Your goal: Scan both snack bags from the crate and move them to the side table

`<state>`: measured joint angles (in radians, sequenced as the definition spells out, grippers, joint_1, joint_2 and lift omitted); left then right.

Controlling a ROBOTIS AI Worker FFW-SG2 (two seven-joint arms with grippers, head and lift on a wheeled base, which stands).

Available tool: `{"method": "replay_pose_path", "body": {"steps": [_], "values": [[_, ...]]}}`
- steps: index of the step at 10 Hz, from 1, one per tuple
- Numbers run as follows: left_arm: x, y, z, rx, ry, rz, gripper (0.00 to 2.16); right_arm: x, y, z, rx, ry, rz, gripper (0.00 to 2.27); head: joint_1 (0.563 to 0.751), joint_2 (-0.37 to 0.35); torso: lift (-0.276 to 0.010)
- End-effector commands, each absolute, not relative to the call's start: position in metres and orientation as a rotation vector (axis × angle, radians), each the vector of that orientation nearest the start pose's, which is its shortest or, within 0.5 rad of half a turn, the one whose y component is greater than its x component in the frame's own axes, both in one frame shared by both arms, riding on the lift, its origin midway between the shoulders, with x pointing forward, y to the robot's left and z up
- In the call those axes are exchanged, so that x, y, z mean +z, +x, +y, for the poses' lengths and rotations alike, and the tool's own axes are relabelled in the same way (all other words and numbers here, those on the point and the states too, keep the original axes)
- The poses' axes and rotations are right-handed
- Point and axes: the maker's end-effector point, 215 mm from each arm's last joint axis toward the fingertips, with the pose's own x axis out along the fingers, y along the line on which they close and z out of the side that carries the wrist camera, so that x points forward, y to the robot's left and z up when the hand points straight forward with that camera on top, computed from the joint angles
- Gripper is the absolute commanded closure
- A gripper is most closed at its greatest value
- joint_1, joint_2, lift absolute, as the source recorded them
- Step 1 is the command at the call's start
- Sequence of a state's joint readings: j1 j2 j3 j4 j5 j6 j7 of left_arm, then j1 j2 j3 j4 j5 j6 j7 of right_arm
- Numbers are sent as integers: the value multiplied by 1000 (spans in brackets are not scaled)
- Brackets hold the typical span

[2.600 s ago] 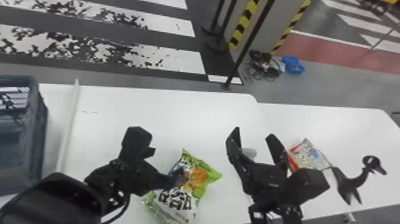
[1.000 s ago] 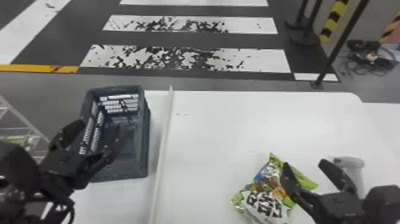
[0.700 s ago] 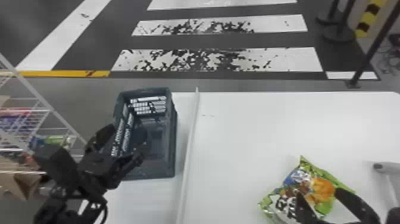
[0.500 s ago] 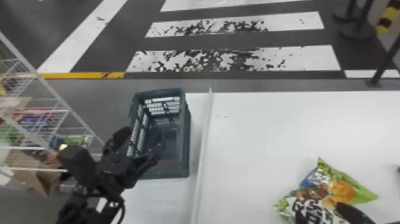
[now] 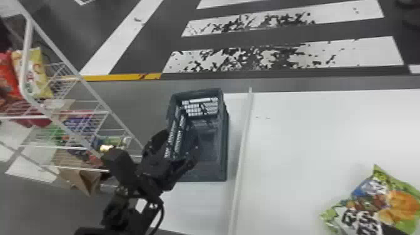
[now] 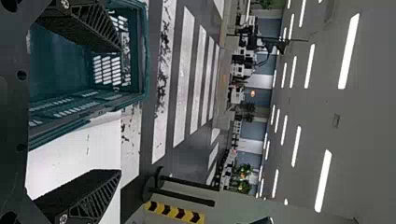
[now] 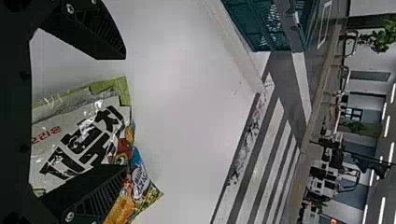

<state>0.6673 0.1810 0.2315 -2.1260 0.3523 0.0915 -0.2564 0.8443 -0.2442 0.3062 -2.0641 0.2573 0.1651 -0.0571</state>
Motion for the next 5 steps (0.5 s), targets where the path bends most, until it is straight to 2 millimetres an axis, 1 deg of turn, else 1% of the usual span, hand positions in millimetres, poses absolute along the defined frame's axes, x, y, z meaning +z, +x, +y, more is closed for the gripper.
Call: {"method": "replay_pose_path", "body": {"steps": [1,2,3,5], "values": [[-360,393,299,-160,-99,155,70,-517,248,-107,372,-365,461,100,695,327,-29],[-361,393,298,-164,-100,156,70,-525,243,-107,357,-412,459,103,695,329,-29],[-361,393,297,-167,-100,156,70,-531,238,-107,334,-500,435,103,695,329,-29],[-364,391,296,-175,-102,161,70,-543,232,-107,315,-569,428,107,695,331,-29]]}}
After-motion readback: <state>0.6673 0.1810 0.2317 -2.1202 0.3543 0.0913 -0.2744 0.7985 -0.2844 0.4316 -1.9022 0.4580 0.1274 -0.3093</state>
